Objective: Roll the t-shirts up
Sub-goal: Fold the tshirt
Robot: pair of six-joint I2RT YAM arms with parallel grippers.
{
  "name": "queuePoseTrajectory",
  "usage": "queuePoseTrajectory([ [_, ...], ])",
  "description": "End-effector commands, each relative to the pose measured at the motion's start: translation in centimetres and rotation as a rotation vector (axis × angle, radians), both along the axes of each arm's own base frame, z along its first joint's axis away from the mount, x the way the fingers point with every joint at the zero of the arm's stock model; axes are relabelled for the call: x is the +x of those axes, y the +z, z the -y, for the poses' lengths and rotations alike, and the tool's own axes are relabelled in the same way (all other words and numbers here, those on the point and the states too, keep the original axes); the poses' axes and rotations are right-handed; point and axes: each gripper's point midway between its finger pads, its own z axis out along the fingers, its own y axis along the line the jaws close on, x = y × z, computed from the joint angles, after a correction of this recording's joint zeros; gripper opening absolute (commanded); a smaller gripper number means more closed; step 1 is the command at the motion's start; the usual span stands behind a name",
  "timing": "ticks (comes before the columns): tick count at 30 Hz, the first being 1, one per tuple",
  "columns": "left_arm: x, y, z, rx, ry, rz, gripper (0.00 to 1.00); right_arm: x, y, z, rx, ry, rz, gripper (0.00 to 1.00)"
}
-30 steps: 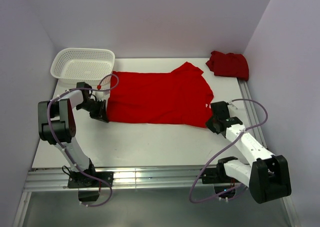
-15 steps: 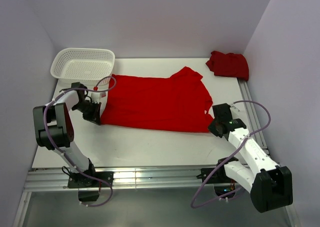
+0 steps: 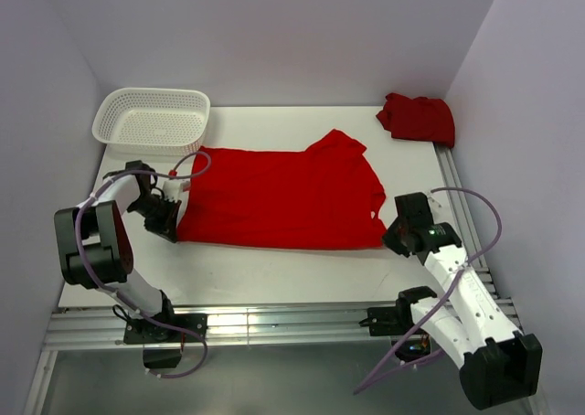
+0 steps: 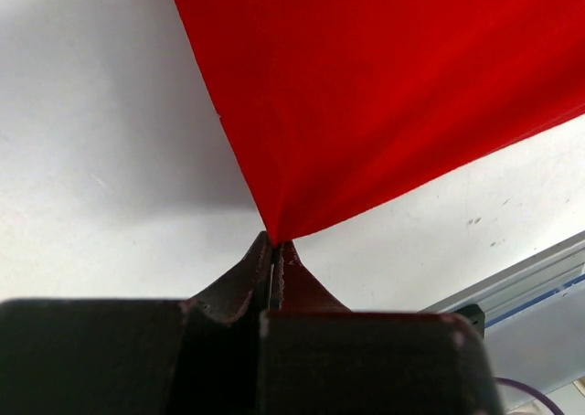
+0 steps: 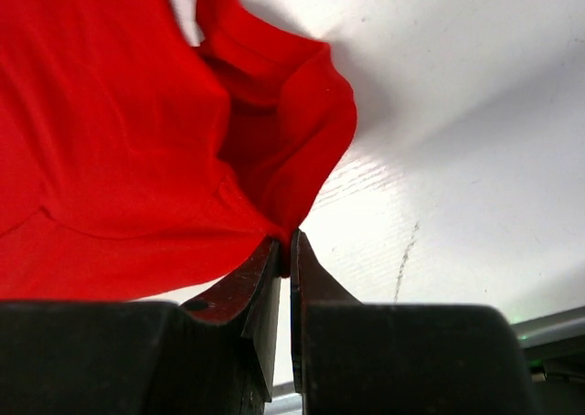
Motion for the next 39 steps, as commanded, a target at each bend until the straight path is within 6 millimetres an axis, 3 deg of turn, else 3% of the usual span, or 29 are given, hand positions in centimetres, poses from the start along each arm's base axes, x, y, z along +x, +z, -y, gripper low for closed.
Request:
queuePoseTrajectory([
  [1, -1.0, 0.9, -0.9, 0.045, -0.029, 0.016, 0.00, -0.6, 2.2, 0.3, -0.010, 0.016, 0.022, 0.00],
  [8, -2.5, 1.3, -1.3, 0.072, -0.038, 0.005, 0.00, -3.2, 3.1, 0.8, -0.030, 0.039, -0.014, 0.00],
  [15, -3.9, 2.0, -1.6, 0.095, -0.064, -0.001, 0.00, -4.6, 3.0, 0.7, -0.016, 0.040, -0.016, 0.02],
  [19, -4.5, 1.7, -1.6, 0.099, -0.070, -0.014, 0.00, -4.7, 3.0, 0.5, -0.007, 0.039, -0.008, 0.11],
  [21, -4.8, 1.5, -1.6, 0.100, -0.071, -0.027, 0.01, -4.7, 3.2, 0.7, -0.007, 0.029, 0.009, 0.21],
  [23, -4.9, 1.4, -1.7, 0.103, -0.074, -0.030, 0.12, -4.6, 3.5, 0.7, -0.004, 0.020, 0.025, 0.27],
  [24, -5.1, 1.4, -1.8, 0.105, -0.073, -0.036, 0.17, -4.6, 3.6, 0.6, 0.004, 0.018, 0.031, 0.35],
  [26, -5.2, 1.6, -1.8, 0.109, -0.082, -0.037, 0.33, -4.4, 3.8, 0.1, 0.027, 0.029, 0.050, 0.42],
  [28, -5.2, 2.0, -1.9, 0.114, -0.089, -0.033, 0.46, -4.1, 4.0, 0.0, 0.035, 0.027, 0.064, 0.44],
  [31, -5.0, 2.9, -2.2, 0.124, -0.100, -0.021, 0.54, -3.5, 4.6, -0.1, 0.041, 0.026, 0.090, 0.47],
  [34, -3.7, 4.4, -2.8, 0.140, -0.105, 0.020, 0.55, -2.1, 5.3, -0.4, 0.038, 0.040, 0.122, 0.48],
  [39, 1.7, 8.3, -2.8, 0.109, -0.064, 0.127, 0.55, 2.1, 7.4, -0.7, 0.004, 0.065, 0.178, 0.50],
])
